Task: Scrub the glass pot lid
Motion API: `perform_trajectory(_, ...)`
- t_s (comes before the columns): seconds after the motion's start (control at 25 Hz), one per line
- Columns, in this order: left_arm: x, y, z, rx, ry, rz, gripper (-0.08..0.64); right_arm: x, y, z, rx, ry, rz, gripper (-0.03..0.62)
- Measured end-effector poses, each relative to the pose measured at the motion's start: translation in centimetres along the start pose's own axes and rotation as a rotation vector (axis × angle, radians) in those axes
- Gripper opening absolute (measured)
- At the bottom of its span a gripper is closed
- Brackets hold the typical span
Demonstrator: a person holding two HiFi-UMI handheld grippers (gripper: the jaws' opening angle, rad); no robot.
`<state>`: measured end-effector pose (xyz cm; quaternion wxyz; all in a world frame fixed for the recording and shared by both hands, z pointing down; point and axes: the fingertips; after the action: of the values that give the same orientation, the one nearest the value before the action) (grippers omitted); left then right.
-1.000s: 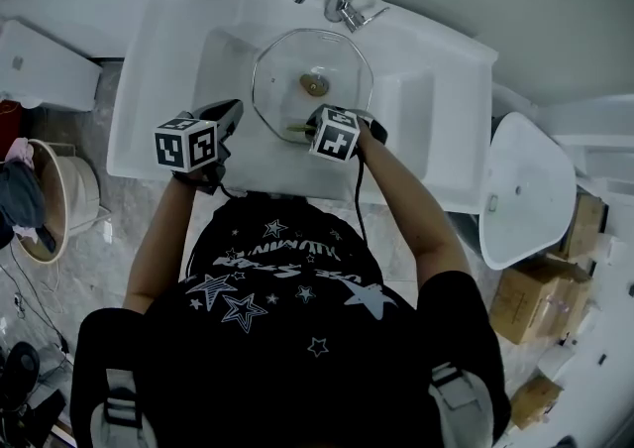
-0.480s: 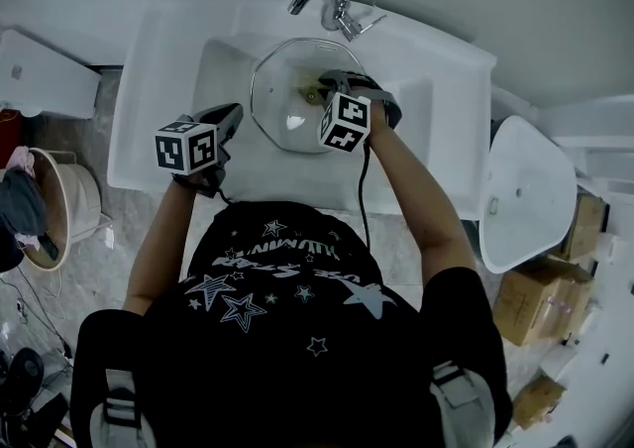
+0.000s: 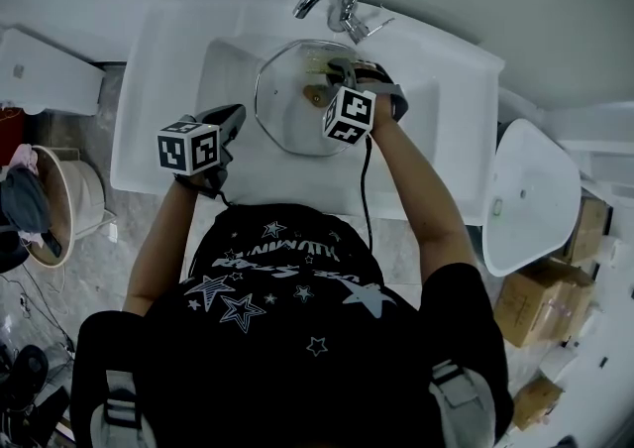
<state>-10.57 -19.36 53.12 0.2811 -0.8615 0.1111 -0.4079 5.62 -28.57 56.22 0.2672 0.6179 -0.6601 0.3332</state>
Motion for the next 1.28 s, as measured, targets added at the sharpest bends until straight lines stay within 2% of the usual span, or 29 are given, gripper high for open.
perform_trajectory(0.2,0.4,-0.1,-0.4,-0.006,0.001,-0.012,0.008,0.4,0.8,0.5,-0.024,-0.035,0.032,0.067)
perform_trajectory(0.56,0.5,-0.6,-0.3,-0.018,-0.003,-0.021,0.008,-0.1,2.2,-0.8,-0.016,-0.015,0.081,0.067)
perform_trajectory(0.76,0.6,-0.7,-0.2,-0.017,-0.004,-0.025,0.008,0.7,1.8,-0.7,-0.064,-0.037,0.057,0.067)
perform_trajectory(0.96,0.5,-0.8,-0.3,-0.02,0.0,-0.026,0.008,1.1,0.7,-0.1,0.0,-0.023,0.024,0.067)
perform_trajectory(1.28,0.5,-1.3,0.0,-0.023,-0.002,-0.03,0.008,1.5,-1.5,-3.4,0.092,0.071,-0.032,0.069)
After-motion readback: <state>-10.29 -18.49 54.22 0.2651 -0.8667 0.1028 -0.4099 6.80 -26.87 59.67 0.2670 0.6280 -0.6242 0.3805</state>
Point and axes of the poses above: the fingertips, and each gripper's own axes: x forward along the fingers, z to its right, y out of its top, and after that the axes turned 8 degrees about -z, right-handed
